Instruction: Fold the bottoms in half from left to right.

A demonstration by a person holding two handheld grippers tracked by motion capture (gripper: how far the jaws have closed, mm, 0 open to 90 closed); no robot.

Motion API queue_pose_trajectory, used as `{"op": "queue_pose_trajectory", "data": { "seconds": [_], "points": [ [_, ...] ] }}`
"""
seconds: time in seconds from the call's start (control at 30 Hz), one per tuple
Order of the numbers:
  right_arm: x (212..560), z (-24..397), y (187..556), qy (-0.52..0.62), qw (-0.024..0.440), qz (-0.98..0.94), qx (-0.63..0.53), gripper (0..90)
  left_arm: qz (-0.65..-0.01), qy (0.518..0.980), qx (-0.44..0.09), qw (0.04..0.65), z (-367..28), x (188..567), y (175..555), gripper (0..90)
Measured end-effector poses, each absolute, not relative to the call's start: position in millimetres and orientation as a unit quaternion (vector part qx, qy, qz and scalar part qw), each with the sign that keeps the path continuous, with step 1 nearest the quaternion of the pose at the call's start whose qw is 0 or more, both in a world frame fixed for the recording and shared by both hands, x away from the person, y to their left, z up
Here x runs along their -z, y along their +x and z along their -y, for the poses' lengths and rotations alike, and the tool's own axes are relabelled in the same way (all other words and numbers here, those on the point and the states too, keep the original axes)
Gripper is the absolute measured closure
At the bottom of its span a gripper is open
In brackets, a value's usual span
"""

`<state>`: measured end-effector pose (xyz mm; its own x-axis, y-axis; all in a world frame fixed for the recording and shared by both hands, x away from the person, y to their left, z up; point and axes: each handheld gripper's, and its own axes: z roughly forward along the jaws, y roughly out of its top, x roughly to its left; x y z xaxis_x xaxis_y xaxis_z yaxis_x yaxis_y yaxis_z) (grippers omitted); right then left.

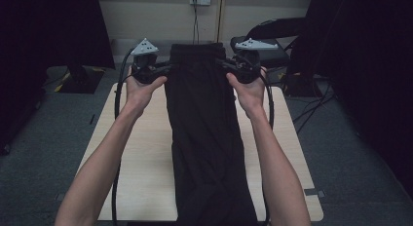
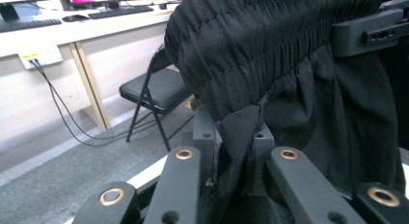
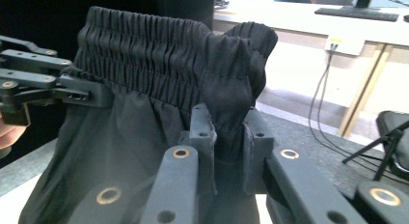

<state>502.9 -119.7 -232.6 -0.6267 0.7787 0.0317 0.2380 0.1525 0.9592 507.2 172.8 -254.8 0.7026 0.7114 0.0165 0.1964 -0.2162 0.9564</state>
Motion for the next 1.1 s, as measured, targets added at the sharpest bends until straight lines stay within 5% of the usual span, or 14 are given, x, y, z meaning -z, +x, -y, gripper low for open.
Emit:
{"op": "queue_pose_trajectory", "data": {
  "seconds": [0.3,0.83,1.1],
  "points": [
    [280,132,469,0.344,0.194,-0.741,-0.543,78.0,-0.304,0.754,-0.184,0.553,-175,299,468,79.8],
    [312,152,373,0.306,0.128,-0.771,-0.544,77.7,-0.262,0.769,-0.113,0.573,-177,341,359,78.7],
    [377,163,336,0.326,0.075,-0.801,-0.497,77.2,-0.271,0.815,-0.045,0.509,-164,409,329,78.1]
  ]
}}
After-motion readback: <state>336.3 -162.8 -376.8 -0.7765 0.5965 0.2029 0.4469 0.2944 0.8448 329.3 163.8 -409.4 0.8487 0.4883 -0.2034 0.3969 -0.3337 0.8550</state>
